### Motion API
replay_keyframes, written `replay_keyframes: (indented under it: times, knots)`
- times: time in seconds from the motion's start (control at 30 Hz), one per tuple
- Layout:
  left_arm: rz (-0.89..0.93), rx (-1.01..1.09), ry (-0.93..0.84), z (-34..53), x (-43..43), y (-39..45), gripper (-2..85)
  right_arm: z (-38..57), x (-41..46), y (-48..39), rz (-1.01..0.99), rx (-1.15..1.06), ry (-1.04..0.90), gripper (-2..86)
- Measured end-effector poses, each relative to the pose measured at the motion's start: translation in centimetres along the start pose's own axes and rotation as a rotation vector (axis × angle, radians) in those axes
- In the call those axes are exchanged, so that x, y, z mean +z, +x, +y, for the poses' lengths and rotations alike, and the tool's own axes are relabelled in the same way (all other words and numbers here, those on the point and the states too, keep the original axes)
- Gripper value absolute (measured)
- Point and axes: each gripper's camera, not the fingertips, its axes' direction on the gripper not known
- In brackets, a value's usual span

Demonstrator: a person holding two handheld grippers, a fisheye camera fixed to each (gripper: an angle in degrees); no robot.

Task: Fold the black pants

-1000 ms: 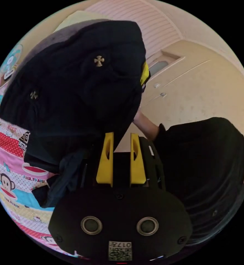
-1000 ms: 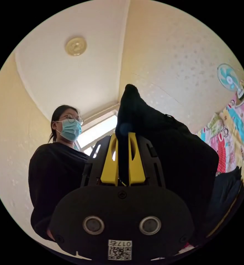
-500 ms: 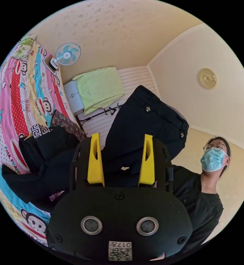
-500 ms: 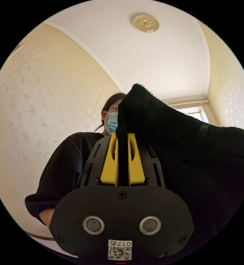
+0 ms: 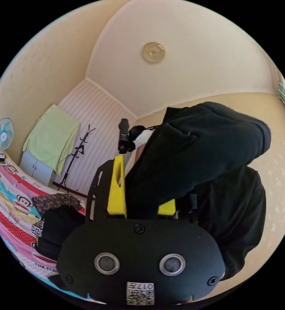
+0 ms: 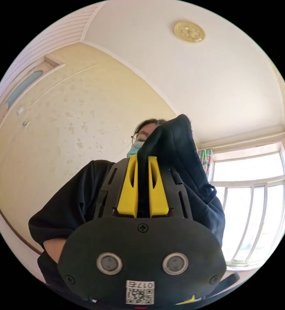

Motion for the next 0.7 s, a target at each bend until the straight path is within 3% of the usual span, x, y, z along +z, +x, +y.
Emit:
replay_keyframes:
  times: [0.1,0.17,0.27,0.33,0.43,0.5,0.6,0.7]
  knots:
    - [-0.168,0.028,0.132,-0.4,-3.6,6.7,6.9,-0.4,0.8,-0.6,0.055,0.003,-0.038,5.5]
    - [-0.259,0.038,0.196,-1.4,-6.5,11.0,6.3,-1.3,1.7,-1.9,0.288,0.046,-0.119,5.1]
    - [-0.442,0.131,0.178,-4.9,-8.7,18.9,5.9,-1.9,2.9,-2.5,0.570,0.104,-0.172,4.3]
    - [-0.580,0.244,0.123,-8.4,-8.0,24.6,5.9,-2.0,4.2,-2.3,0.630,0.064,-0.175,4.1]
    - [-0.632,0.349,0.069,-12.8,-6.5,29.3,6.0,-2.6,6.5,-1.5,0.714,-0.030,-0.165,4.5]
    - [-0.701,0.336,0.072,-15.4,-6.4,30.7,6.1,-3.8,7.2,-0.3,0.848,-0.031,-0.177,4.9]
    - [-0.875,0.311,0.114,-20.1,-7.9,30.4,6.4,-6.7,5.7,3.9,1.214,0.006,-0.253,5.2]
    - [-1.068,0.147,0.116,-26.7,-12.6,23.7,7.6,-8.9,-2.1,12.7,1.577,0.186,-0.308,6.0]
